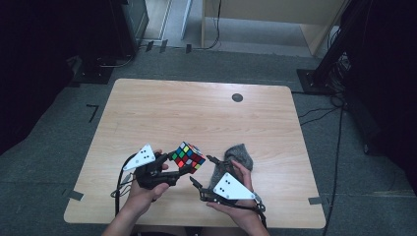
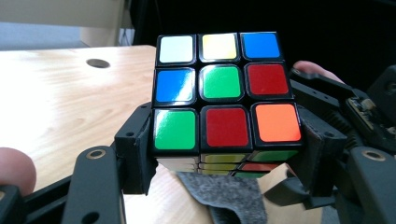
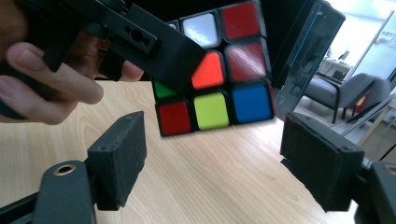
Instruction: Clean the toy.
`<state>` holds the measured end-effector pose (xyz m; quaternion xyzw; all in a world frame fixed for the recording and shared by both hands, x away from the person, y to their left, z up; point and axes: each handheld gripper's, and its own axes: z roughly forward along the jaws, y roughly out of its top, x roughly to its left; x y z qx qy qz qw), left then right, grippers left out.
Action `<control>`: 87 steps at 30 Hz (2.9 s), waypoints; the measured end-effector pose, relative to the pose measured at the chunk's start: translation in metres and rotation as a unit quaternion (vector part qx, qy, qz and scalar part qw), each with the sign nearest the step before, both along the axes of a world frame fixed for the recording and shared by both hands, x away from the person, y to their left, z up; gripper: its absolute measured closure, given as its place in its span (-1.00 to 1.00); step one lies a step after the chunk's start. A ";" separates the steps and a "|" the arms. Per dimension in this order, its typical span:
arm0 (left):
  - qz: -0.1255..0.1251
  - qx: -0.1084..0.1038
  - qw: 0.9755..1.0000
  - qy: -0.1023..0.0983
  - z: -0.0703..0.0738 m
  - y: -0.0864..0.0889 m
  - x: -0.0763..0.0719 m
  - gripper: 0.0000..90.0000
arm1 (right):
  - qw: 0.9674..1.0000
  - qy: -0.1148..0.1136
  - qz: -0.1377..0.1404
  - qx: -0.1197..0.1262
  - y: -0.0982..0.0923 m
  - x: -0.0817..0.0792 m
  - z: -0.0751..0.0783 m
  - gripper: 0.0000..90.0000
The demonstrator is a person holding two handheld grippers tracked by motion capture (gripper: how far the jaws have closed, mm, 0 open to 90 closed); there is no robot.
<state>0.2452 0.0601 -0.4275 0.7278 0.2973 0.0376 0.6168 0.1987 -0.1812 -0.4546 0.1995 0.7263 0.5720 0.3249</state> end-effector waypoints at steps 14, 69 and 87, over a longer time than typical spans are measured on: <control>-0.019 0.004 1.000 0.013 0.000 -0.007 -0.003 -0.24 | 0.995 -0.079 -0.029 -0.054 0.005 -0.007 -0.003 -0.30; 0.008 0.221 0.951 -0.215 -0.030 -0.022 -0.019 -0.66 | 0.974 0.205 -0.019 0.098 -0.021 0.006 0.024 -0.23; 0.013 0.230 0.928 -0.293 -0.034 -0.025 -0.031 -0.31 | 0.948 0.301 -0.019 0.105 -0.007 0.009 0.017 -0.23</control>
